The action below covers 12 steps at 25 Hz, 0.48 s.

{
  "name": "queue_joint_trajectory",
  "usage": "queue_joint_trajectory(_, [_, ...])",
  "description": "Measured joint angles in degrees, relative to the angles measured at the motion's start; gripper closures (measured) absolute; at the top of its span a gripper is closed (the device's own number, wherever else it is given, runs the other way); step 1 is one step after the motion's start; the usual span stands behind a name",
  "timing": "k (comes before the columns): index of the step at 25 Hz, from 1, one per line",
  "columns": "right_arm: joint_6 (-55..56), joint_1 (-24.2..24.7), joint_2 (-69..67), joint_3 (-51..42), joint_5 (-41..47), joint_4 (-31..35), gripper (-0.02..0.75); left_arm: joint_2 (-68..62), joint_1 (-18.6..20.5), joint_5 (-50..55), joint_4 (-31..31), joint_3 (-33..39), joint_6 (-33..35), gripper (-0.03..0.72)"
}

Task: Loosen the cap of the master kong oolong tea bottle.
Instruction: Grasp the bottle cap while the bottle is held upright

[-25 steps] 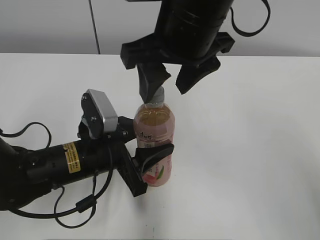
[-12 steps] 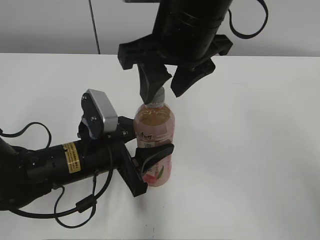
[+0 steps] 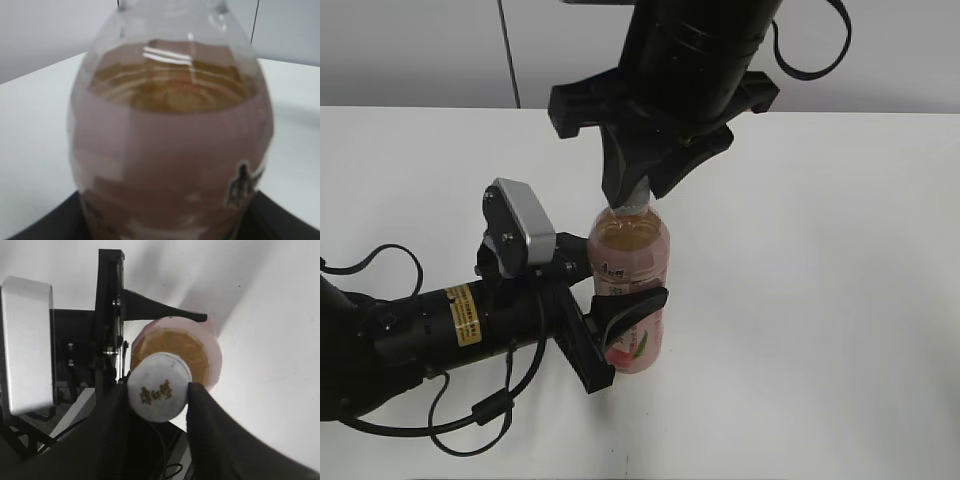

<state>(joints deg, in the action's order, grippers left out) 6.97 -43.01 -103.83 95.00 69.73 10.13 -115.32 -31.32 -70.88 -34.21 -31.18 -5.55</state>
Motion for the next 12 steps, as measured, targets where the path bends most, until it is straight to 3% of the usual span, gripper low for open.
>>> queue_joint_trajectory(7, [-9.56,-0.06,0.0,0.09,0.0,0.0,0.468,0.0,0.0,0.0,0.16,0.0,0.0,0.3])
queue_joint_trajectory(12, [-32.94,-0.06,0.0,0.13,0.0,-0.24,0.468,0.0,0.0,0.0,0.16,0.06,0.05,0.3])
